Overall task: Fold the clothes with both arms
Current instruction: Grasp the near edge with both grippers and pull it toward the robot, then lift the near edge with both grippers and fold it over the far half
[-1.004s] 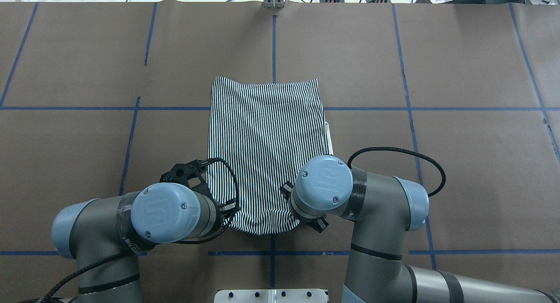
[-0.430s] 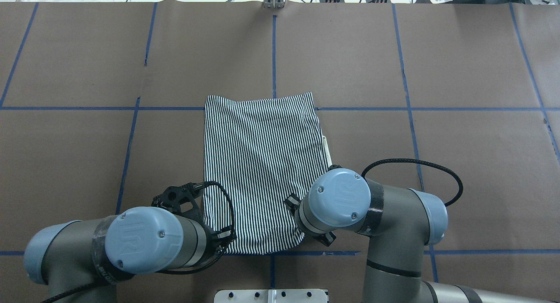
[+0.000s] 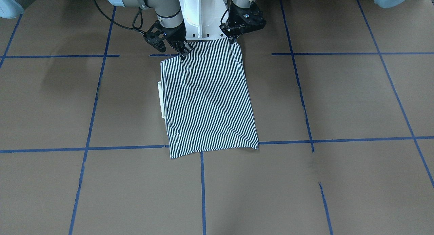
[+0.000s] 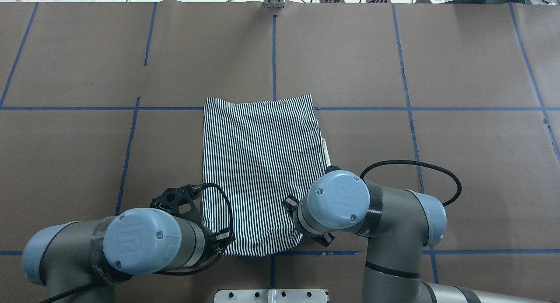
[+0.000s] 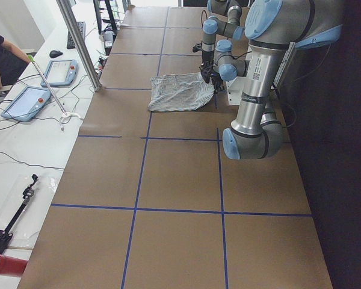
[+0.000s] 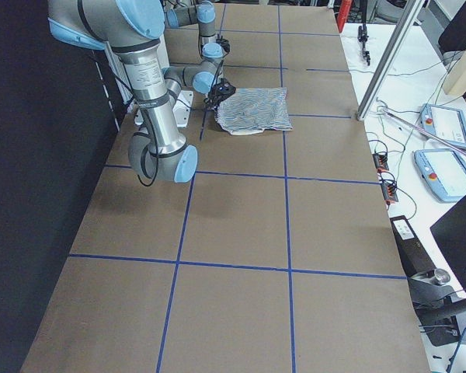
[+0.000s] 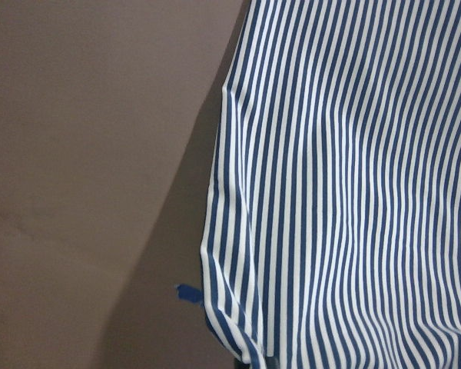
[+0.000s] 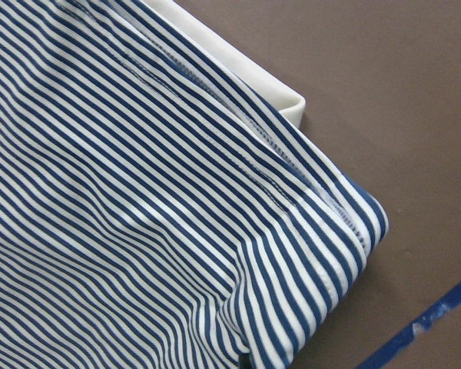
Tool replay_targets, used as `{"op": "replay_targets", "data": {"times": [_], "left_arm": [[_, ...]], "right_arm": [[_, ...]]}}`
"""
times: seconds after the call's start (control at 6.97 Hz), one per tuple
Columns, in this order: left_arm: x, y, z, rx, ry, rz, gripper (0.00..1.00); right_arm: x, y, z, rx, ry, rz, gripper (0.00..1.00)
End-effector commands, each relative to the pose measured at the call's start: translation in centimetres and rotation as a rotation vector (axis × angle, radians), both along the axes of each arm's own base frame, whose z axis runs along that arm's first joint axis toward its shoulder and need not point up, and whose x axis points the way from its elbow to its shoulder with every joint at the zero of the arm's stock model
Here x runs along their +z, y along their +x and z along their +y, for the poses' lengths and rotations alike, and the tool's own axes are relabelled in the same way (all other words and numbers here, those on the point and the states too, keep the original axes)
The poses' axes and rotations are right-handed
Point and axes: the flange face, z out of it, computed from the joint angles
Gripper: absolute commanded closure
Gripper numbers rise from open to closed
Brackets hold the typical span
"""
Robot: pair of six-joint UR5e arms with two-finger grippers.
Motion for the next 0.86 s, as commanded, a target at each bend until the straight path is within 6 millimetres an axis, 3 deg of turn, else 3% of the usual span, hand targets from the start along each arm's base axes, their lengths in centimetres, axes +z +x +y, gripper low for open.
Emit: {"op": "replay_targets", "data": {"times": [0.0, 0.29, 0.43, 0.72], "left_arm": [[0.2, -2.1, -4.2, -0.077, 0.006, -0.003, 1.0], [0.4, -1.1, -4.3, -0.083, -0.007, -0.01, 1.0], [0.7, -0.7, -4.7, -0.096, -0.017, -0.009, 1.0], [1.1, -2.7, -9.2, -0.185, -0.014, 0.0, 1.0]], "right_arm": [[-0.1, 2.0, -3.6, 0.032, 0.04, 0.001, 1.0], [-0.6, 1.3, -3.9, 0.032, 0.043, 0.0, 1.0], [-0.9, 0.1, -4.9, 0.039, 0.043, 0.01, 1.0], [-0.7, 1.7, -9.1, 0.064, 0.096, 0.019, 1.0]]}}
